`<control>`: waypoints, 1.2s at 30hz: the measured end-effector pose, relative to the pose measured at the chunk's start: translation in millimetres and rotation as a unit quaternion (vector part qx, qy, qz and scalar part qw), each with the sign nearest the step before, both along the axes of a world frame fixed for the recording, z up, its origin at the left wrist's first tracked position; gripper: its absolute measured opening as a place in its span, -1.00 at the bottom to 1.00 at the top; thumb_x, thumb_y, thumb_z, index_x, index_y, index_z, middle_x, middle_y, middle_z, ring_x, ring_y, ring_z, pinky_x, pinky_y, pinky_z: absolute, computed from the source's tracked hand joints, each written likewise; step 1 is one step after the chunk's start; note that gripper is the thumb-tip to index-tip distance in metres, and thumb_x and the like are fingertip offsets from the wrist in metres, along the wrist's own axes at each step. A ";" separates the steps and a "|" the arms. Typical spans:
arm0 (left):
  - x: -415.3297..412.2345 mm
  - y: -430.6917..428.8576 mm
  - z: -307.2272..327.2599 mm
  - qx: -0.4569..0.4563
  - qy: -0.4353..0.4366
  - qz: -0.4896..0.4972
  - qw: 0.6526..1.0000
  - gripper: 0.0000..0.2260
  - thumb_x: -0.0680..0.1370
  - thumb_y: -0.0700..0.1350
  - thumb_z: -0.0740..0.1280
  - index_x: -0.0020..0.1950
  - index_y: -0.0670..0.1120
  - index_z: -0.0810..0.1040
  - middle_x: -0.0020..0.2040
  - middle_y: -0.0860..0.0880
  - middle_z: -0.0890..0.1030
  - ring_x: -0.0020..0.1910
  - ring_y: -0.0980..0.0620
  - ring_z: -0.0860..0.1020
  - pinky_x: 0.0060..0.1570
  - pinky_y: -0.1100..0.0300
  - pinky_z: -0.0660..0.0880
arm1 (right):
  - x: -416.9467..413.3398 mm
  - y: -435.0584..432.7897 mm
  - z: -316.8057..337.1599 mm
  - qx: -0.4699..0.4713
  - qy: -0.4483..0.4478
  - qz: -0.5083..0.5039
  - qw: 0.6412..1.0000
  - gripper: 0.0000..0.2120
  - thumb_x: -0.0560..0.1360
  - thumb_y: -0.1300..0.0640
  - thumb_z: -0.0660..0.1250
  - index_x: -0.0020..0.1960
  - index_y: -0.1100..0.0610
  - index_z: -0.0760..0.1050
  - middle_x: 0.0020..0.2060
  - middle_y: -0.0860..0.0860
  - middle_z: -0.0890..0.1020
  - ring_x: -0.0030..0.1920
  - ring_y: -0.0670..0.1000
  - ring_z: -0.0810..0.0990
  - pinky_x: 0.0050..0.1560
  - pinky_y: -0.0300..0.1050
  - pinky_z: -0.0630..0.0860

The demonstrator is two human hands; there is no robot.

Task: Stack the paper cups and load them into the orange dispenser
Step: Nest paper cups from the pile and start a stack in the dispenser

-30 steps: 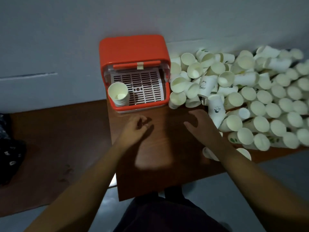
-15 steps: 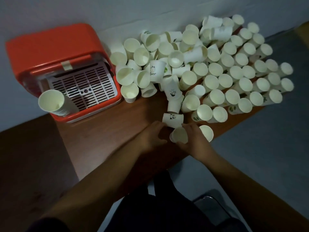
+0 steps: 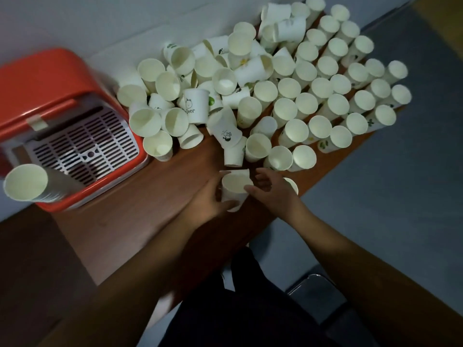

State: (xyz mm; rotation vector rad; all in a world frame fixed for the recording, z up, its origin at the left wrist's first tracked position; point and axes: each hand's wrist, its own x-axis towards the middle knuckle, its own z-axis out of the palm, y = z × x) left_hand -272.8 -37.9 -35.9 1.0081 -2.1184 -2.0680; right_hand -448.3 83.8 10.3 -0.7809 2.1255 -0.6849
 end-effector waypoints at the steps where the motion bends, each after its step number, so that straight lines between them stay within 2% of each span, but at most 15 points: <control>1: -8.1 1.2 -2.2 0.000 0.010 0.023 1.000 -0.37 0.45 -0.15 0.55 0.44 0.06 0.36 0.26 0.14 0.54 0.20 0.21 0.53 0.16 0.29 0.50 | -6.8 6.0 -0.1 0.000 0.054 -0.006 0.999 -0.39 0.43 -0.11 0.48 0.38 0.09 0.39 0.15 -0.06 0.52 0.19 -0.04 0.52 0.10 -0.23 0.43; 3: -15.4 2.9 0.8 0.032 -0.002 0.048 0.998 -0.39 0.45 -0.15 0.55 0.41 0.06 0.35 0.22 0.12 0.54 0.18 0.20 0.53 0.16 0.21 0.52 | -20.7 23.4 -8.4 0.024 0.173 -0.002 0.985 -0.33 0.39 -0.17 0.48 0.39 0.08 0.38 0.26 0.05 0.48 0.28 0.04 0.46 0.22 -0.10 0.44; 6: -16.8 3.2 -1.3 0.042 -0.028 0.068 0.996 -0.44 0.46 -0.10 0.54 0.36 0.08 0.33 0.18 0.13 0.51 0.13 0.21 0.51 0.06 0.22 0.52 | -31.5 49.8 -24.3 0.090 0.216 0.015 0.972 -0.17 0.35 -0.24 0.47 0.47 0.09 0.27 0.32 0.12 0.39 0.33 0.14 0.37 0.29 0.06 0.42; 8: -21.1 6.9 -2.7 0.036 -0.044 0.061 0.996 -0.44 0.46 -0.06 0.54 0.34 0.14 0.32 0.13 0.22 0.49 0.11 0.23 0.49 0.04 0.23 0.50 | -31.6 58.6 -35.3 0.123 0.204 0.022 0.971 -0.08 0.33 -0.21 0.49 0.53 0.08 0.16 0.36 0.13 0.33 0.34 0.18 0.34 0.31 0.10 0.40; 10: -23.3 9.2 -5.8 0.051 -0.047 0.068 0.995 -0.43 0.45 -0.05 0.54 0.36 0.11 0.34 0.12 0.25 0.49 0.13 0.19 0.50 0.12 0.16 0.51 | -28.8 60.2 -42.2 0.120 0.199 0.025 0.972 -0.10 0.35 -0.12 0.49 0.53 0.08 0.13 0.35 0.13 0.34 0.32 0.19 0.37 0.27 0.12 0.43; 13: -20.8 10.6 -6.2 0.039 -0.040 0.076 0.996 -0.45 0.46 -0.08 0.53 0.37 0.05 0.38 0.13 0.21 0.52 0.11 0.22 0.51 0.14 0.15 0.51 | -29.1 56.7 -42.5 0.100 0.217 0.030 0.970 -0.30 0.38 -0.02 0.47 0.43 0.14 0.29 0.28 0.12 0.42 0.23 0.17 0.47 0.13 0.07 0.51; 17: -9.9 6.2 -3.9 0.011 -0.014 0.111 0.994 -0.53 0.47 -0.12 0.52 0.31 0.03 0.42 0.14 0.17 0.56 0.10 0.24 0.54 0.02 0.29 0.48 | -26.3 44.5 -26.7 0.078 0.184 0.009 0.980 -0.39 0.32 -0.04 0.50 0.29 0.11 0.39 0.22 0.09 0.47 0.14 0.12 0.52 0.01 -0.01 0.52; 20: 4.2 -3.5 0.7 -0.009 0.006 0.150 0.989 -0.51 0.47 -0.15 0.53 0.32 0.01 0.42 0.19 0.09 0.57 0.16 0.13 0.56 0.03 0.29 0.47 | -15.5 27.8 -7.5 0.036 0.153 0.026 0.987 -0.33 0.31 -0.07 0.49 0.31 0.10 0.33 0.20 0.06 0.45 0.17 0.07 0.46 0.11 0.01 0.47; 24: 38.9 -24.3 20.7 -0.024 0.032 0.192 0.981 -0.40 0.46 -0.11 0.55 0.40 0.12 0.36 0.31 0.07 0.51 0.22 0.12 0.52 0.12 0.21 0.50 | 15.3 -3.6 24.7 -0.041 0.141 0.041 0.988 -0.35 0.33 0.02 0.54 0.33 0.11 0.35 0.17 0.00 0.42 0.15 -0.06 0.41 0.04 -0.31 0.34; 27: 73.0 -35.6 39.4 -0.046 0.039 0.229 0.971 -0.41 0.49 -0.10 0.52 0.44 0.12 0.35 0.28 0.15 0.52 0.19 0.22 0.52 0.06 0.30 0.48 | 41.3 -32.9 44.9 -0.055 0.128 0.080 0.987 -0.32 0.35 -0.01 0.55 0.35 0.09 0.33 0.20 -0.02 0.40 0.18 -0.09 0.39 0.17 -0.19 0.39; 29: 97.2 -41.5 50.2 -0.068 0.033 0.256 0.964 -0.45 0.52 -0.12 0.48 0.42 0.13 0.32 0.23 0.19 0.50 0.14 0.28 0.49 -0.01 0.37 0.44 | 57.8 -52.3 53.7 -0.072 0.124 0.103 0.984 -0.35 0.33 -0.04 0.55 0.32 0.05 0.35 0.16 -0.05 0.42 0.13 -0.11 0.41 0.08 -0.23 0.39; 30: 110.7 -44.3 55.1 -0.078 0.031 0.270 0.959 -0.46 0.53 -0.12 0.47 0.41 0.14 0.31 0.23 0.18 0.49 0.15 0.27 0.48 0.01 0.35 0.44 | 66.9 -62.3 56.4 -0.081 0.120 0.115 0.983 -0.37 0.32 -0.05 0.55 0.29 0.04 0.38 0.13 -0.07 0.43 0.10 -0.12 0.42 0.04 -0.24 0.41; 33: 154.4 -52.6 65.7 -0.107 0.023 0.328 0.938 -0.47 0.53 -0.13 0.47 0.41 0.08 0.32 0.27 0.08 0.49 0.20 0.12 0.51 0.13 0.21 0.47 | 95.8 -95.7 61.5 -0.100 0.111 0.146 0.978 -0.35 0.26 -0.13 0.53 0.26 0.02 0.42 0.09 -0.12 0.47 0.10 -0.13 0.46 0.10 -0.14 0.48; 36: 196.5 -59.3 77.0 -0.125 0.017 0.392 0.911 -0.47 0.49 -0.13 0.50 0.37 0.08 0.34 0.29 0.03 0.50 0.24 0.03 0.52 0.24 0.03 0.51 | 125.0 -128.4 67.6 -0.121 0.113 0.193 0.967 -0.28 0.23 -0.16 0.54 0.30 0.07 0.42 0.15 -0.03 0.52 0.15 -0.05 0.50 0.10 -0.14 0.48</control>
